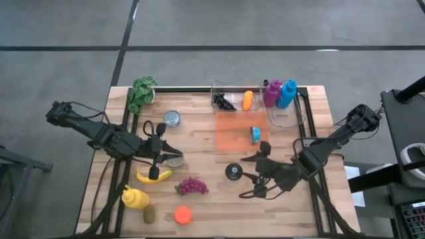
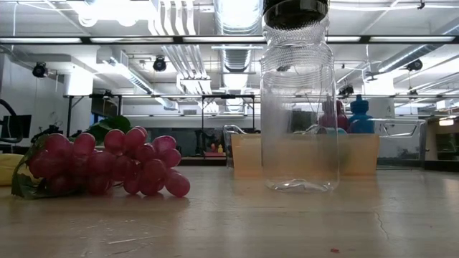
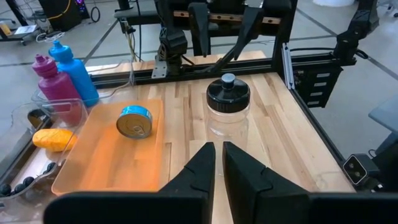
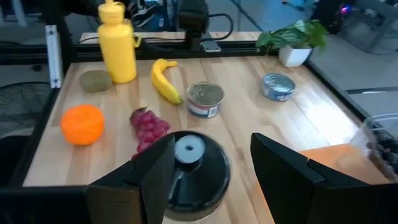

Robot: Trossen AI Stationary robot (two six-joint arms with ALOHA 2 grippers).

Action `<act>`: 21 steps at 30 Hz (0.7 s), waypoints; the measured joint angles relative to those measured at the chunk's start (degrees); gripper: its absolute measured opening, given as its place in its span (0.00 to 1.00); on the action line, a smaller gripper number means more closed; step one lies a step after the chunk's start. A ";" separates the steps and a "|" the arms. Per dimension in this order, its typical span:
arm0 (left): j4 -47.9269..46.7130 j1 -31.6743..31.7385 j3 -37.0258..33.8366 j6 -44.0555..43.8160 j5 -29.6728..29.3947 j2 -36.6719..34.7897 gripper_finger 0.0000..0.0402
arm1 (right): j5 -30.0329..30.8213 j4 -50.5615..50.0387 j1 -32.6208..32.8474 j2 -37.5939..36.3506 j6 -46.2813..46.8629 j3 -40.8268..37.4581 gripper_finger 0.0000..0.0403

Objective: Pick & Place Food Item
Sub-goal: Put the transparent water bottle into the right transparent bin

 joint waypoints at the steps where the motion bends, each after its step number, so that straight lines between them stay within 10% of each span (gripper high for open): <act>1: -0.01 0.00 0.00 0.00 0.02 0.00 0.08 | -0.62 0.13 -0.15 0.00 0.00 -0.13 0.51; 21: -0.03 0.02 0.00 0.00 0.00 0.00 0.08 | -8.93 15.78 -4.35 0.00 -5.97 -7.55 0.51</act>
